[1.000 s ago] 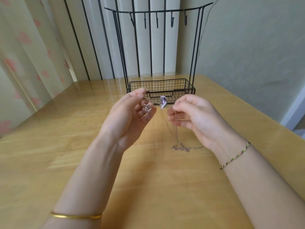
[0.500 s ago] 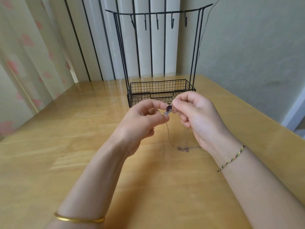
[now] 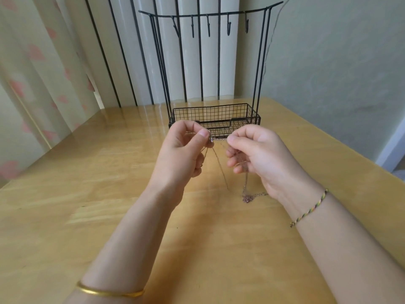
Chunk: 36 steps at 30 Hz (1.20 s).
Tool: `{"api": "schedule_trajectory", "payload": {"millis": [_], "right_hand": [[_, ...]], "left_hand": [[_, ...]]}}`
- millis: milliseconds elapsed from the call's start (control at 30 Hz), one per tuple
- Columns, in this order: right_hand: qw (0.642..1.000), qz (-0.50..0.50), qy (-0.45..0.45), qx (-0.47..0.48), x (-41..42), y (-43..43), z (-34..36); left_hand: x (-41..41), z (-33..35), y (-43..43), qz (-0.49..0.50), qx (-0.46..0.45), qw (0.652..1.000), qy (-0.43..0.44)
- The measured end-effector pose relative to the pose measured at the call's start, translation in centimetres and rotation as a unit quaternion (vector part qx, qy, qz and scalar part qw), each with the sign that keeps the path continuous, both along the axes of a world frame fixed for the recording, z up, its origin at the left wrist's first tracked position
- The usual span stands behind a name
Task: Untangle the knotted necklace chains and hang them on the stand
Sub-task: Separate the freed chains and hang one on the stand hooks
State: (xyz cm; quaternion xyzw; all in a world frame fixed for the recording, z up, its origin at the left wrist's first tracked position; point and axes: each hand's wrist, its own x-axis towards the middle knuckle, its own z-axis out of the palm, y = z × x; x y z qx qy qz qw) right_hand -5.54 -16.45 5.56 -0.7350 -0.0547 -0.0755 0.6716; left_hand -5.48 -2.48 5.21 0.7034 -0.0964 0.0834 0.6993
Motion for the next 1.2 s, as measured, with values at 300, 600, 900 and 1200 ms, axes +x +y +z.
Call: {"api": "schedule_trajectory", "payload": {"millis": [300,600,900,1200], "right_hand": [[0.999,-0.027,-0.005,-0.048,0.0,-0.1,0.0],[0.996,-0.074,0.050,-0.025,0.6,-0.3,-0.8],[0.997,0.033,-0.046,-0.058,-0.3,0.2,0.1],[0.992,0.026,-0.080,-0.090,-0.2,0.3,-0.3]], "left_hand": [[-0.1,0.3,0.3,0.017,-0.020,1.000,0.004],[-0.3,0.5,0.2,-0.004,-0.005,1.000,-0.001],[-0.2,0.7,0.4,0.024,0.010,0.999,-0.030],[-0.2,0.8,0.7,0.030,0.030,0.998,-0.047]]}}
